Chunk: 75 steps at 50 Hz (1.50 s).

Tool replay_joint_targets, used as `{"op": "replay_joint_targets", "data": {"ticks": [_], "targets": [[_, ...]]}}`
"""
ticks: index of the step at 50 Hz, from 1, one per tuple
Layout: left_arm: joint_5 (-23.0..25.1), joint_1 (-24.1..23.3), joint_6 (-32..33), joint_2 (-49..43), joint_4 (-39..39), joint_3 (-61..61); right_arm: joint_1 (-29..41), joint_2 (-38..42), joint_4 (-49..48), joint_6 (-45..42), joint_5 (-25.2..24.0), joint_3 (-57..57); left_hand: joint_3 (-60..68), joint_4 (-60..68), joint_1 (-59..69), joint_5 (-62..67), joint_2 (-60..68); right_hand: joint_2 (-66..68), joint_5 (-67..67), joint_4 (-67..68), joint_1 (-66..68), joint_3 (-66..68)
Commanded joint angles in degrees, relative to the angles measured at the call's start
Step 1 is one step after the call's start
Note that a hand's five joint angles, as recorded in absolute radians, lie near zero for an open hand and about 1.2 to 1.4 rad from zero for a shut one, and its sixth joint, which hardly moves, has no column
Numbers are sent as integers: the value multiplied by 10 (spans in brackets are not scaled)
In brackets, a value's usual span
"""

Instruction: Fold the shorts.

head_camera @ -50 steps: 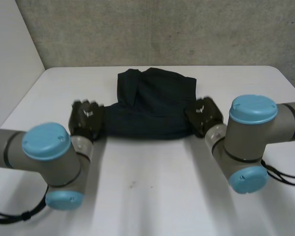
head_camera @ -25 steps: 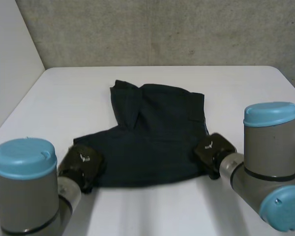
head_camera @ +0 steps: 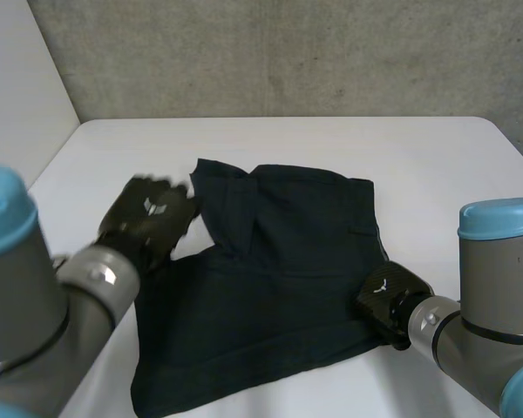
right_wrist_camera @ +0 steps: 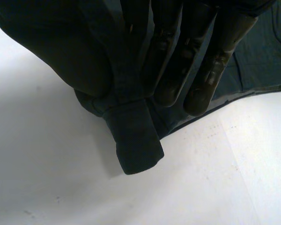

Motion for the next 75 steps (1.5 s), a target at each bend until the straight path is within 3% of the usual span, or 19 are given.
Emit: {"op": "replay_joint_targets", "data": {"ticks": [1,6,12,18,20,23,26,28,30,37,41,49,58,68,72,75], "targets": [[172,36,3,-147,74,136,1,1,-13,12,-3,1,4,14,13,17,10,124,135,117,241,123],[227,42,3,-283,81,281,0,1,-18,17,-2,2,12,22,22,26,18,124,135,117,241,123],[232,44,10,-409,60,424,0,2,-21,17,-3,2,21,31,30,34,27,124,135,117,241,123],[231,47,92,-508,14,529,0,3,-26,17,-2,3,61,71,70,74,67,124,135,117,241,123],[228,52,116,-520,1,542,-1,3,-28,17,-2,3,111,121,121,125,117,124,135,117,241,123],[224,65,148,-532,-12,550,-1,3,-31,17,-2,3,305,315,314,318,311,124,135,117,241,123],[219,67,161,-535,-14,550,-2,5,-31,17,-2,3,377,387,387,391,383,124,135,117,241,123],[207,67,163,-535,-15,550,-4,6,-31,17,-2,3,413,422,422,426,418,124,135,117,241,123],[176,69,162,-533,-16,550,-4,6,-31,17,-3,3,554,564,563,567,560,124,135,117,241,123],[49,65,154,-498,-16,520,-4,6,-32,17,-2,3,556,565,565,569,561,124,135,117,241,123],[1,69,144,-457,-16,470,-3,6,-32,17,-2,4,556,565,565,569,561,124,135,117,241,123],[-19,69,47,-409,-20,384,-3,6,-32,17,-2,6,556,565,565,569,561,124,135,117,241,123],[-75,71,-76,-395,-87,389,-2,6,-32,17,-1,7,556,565,565,569,561,124,135,117,241,123],[-78,74,-136,-392,-141,397,-3,5,-32,21,-1,9,104,114,113,117,110,124,135,117,241,123],[-76,75,-182,-350,-170,386,-2,3,-36,41,-2,8,-3,7,7,11,3,124,135,117,241,123],[-74,77,-206,-302,-173,356,-2,3,-36,55,-2,6,-9,0,0,4,-4,124,135,117,241,123]]}}
